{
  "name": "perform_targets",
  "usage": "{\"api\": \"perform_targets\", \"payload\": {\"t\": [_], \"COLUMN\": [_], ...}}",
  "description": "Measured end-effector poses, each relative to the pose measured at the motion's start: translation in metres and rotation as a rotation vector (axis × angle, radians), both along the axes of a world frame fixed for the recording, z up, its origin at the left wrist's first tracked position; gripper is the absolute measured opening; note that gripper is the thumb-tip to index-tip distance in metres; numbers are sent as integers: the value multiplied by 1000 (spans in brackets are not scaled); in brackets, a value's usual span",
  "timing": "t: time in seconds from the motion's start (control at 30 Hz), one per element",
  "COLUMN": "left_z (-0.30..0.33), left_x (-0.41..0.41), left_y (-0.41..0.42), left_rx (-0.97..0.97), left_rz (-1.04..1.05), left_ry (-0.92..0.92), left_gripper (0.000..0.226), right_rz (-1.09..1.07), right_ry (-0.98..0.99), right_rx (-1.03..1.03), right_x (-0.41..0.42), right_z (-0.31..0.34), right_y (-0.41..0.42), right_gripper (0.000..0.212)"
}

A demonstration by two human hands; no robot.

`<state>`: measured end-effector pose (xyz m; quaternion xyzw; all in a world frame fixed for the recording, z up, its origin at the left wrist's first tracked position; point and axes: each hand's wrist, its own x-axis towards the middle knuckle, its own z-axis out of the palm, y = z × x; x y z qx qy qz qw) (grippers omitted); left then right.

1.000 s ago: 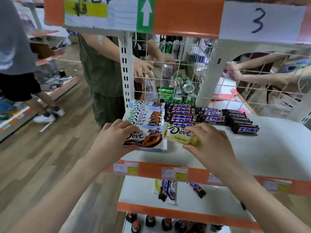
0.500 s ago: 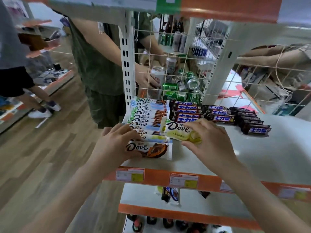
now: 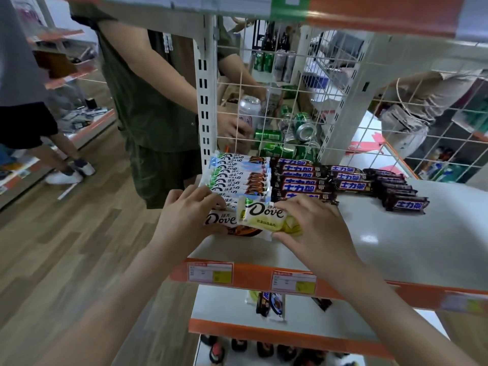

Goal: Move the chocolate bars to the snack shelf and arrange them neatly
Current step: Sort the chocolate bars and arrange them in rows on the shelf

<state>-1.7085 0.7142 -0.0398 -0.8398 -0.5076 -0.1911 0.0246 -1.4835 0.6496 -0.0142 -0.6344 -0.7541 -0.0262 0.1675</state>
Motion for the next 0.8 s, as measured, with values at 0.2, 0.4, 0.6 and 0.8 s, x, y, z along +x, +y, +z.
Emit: {"api": "perform_targets", "payload": {"t": [0.2,0.4,0.6,0.8], "left_z": [-3,-5,-6,-5], "left_x": [-4,-19,-38,-41], "left_y": [-3,-11,-19,-22], "left_rx": [36,-12,-126,-126], "left_rz": [-2,-5,31,40], "left_ry": [-16,-10,-95,-109], "left_gripper": [49,67,81,80], "right_rz": [38,23,71,97], "right_ry": [-20,-44,-63,-74], "right_rx": [-32,-49,-48,-42], "right_x": [-13,-29,-54,-69], "right_z": [-7,-14,-16,-19], "right_y": [-5,-2,8,14], "right_gripper": [51,50,45,44]}}
